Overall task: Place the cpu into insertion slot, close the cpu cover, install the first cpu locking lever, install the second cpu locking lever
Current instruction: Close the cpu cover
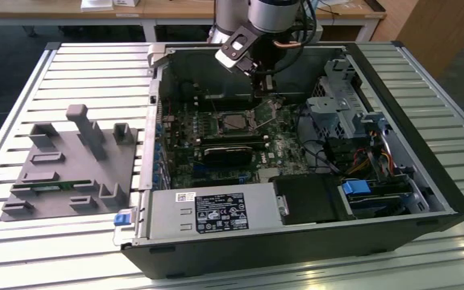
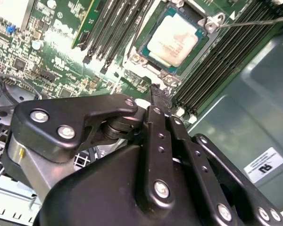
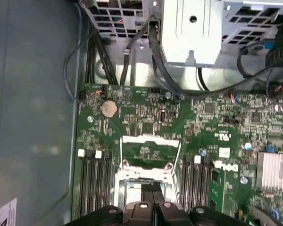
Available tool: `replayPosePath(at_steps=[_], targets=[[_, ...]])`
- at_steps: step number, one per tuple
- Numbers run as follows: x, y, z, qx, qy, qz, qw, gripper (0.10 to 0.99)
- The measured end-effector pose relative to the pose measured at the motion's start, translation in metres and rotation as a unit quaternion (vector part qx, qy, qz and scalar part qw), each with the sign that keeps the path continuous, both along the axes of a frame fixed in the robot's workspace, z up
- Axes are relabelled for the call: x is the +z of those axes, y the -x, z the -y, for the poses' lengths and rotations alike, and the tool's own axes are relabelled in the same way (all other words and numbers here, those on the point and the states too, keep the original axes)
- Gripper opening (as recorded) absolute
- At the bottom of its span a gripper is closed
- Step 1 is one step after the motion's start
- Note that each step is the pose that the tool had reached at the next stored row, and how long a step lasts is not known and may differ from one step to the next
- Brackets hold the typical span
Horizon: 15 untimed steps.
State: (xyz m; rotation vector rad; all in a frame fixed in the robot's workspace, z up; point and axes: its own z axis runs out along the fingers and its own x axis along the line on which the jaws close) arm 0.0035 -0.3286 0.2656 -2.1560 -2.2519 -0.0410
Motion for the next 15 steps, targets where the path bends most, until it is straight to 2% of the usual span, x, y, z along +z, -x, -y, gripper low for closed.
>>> replayPosePath(at_steps=[5, 15], targets=[[-0.0029, -0.0086, 0.0, 0.0, 0.0001, -0.0003, 1.0, 0.106], [-0.0045, -0.0113, -0.0001, 0.0, 0.0, -0.0003, 1.0, 0.106]])
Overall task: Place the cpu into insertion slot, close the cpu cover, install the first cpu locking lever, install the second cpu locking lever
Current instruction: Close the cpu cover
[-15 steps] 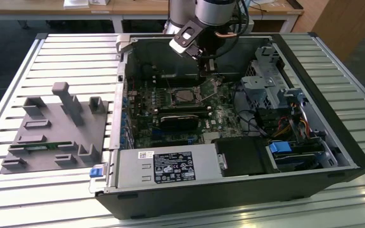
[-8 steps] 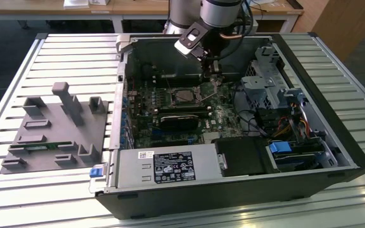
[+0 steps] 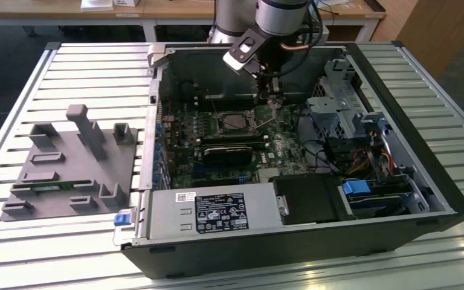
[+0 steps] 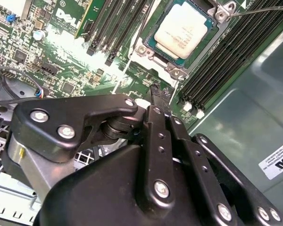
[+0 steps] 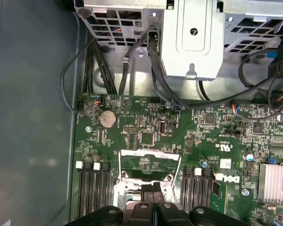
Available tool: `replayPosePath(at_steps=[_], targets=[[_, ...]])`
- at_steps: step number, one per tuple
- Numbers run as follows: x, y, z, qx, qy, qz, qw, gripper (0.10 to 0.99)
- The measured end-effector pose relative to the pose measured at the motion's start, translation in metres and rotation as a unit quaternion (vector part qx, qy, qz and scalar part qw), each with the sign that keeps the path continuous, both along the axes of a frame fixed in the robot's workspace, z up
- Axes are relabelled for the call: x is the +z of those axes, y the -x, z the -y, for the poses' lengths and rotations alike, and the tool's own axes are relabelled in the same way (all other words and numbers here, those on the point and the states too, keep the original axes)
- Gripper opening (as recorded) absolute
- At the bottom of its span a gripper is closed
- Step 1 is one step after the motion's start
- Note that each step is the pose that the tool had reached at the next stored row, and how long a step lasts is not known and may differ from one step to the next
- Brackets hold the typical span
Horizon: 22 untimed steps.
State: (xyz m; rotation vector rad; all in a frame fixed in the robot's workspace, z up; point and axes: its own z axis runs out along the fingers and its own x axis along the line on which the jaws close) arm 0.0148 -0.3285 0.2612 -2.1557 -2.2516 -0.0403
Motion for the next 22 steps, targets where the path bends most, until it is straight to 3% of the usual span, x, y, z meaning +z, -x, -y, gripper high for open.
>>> replayPosePath(at_steps=[6, 22], targets=[[-0.0005, -0.0021, 0.0, 0.0, 0.0, 0.0, 1.0, 0.106], [-0.0076, -0.0225, -0.0014, 0.0, 0.0001, -0.001, 1.0, 0.106]])
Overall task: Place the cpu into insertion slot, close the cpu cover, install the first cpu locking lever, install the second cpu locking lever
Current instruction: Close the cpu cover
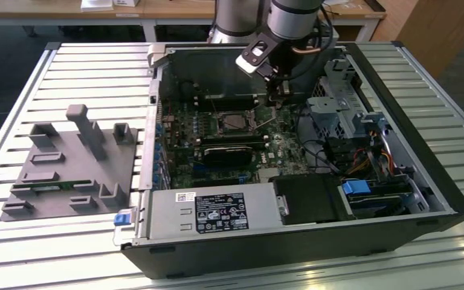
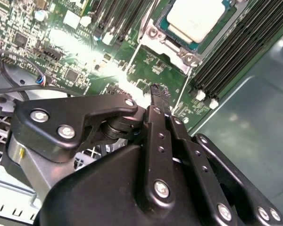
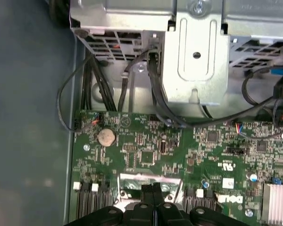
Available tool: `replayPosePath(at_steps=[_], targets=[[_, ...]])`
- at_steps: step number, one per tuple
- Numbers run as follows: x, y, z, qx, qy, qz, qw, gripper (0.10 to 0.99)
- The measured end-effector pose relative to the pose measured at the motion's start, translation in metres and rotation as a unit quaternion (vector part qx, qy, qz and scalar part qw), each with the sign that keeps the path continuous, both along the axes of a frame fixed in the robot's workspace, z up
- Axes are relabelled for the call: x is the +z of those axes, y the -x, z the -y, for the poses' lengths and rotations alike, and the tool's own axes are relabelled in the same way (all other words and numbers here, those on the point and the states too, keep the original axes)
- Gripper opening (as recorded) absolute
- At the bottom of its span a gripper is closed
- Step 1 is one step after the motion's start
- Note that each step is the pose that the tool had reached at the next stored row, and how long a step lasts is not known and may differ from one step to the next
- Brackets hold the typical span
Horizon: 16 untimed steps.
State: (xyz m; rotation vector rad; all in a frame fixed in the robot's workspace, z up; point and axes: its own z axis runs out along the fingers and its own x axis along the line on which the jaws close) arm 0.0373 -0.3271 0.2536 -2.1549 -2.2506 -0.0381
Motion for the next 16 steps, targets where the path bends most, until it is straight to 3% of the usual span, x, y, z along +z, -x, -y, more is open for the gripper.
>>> replayPosePath(at_steps=[16], targets=[[-0.0025, -0.0162, -0.0028, -0.007, -0.0001, 0.0, 1.0, 0.106]])
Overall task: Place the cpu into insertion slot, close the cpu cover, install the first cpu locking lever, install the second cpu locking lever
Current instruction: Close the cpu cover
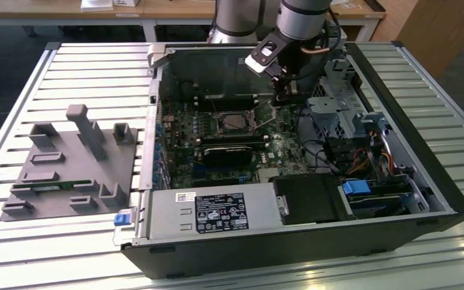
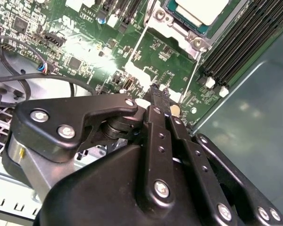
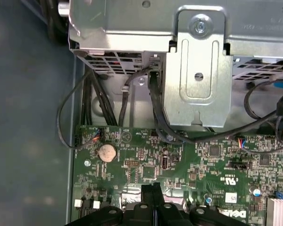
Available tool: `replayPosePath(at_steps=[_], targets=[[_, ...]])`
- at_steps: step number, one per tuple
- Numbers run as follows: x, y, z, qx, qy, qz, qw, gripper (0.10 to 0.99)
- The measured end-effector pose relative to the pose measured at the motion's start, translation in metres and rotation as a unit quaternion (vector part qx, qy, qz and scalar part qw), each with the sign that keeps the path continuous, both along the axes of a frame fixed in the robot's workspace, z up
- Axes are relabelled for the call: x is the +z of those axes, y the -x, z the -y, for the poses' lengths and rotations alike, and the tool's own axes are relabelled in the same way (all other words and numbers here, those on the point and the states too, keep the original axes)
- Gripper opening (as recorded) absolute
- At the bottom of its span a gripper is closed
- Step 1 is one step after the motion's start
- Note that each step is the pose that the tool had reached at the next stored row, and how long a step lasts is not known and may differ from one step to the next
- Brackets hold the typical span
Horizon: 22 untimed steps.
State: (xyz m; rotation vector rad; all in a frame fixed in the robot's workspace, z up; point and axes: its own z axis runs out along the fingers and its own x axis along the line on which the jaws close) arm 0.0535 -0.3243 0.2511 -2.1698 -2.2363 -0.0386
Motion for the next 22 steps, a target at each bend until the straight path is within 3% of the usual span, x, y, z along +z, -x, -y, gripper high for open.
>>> replayPosePath(at_steps=[12, 22], targets=[[-0.0024, -0.0126, -0.0009, -0.007, 0.0006, 0.0, 1.0, 0.106], [-0.0102, -0.0156, -0.0014, -0.014, 0.0007, -0.0006, 0.9999, 0.106]])
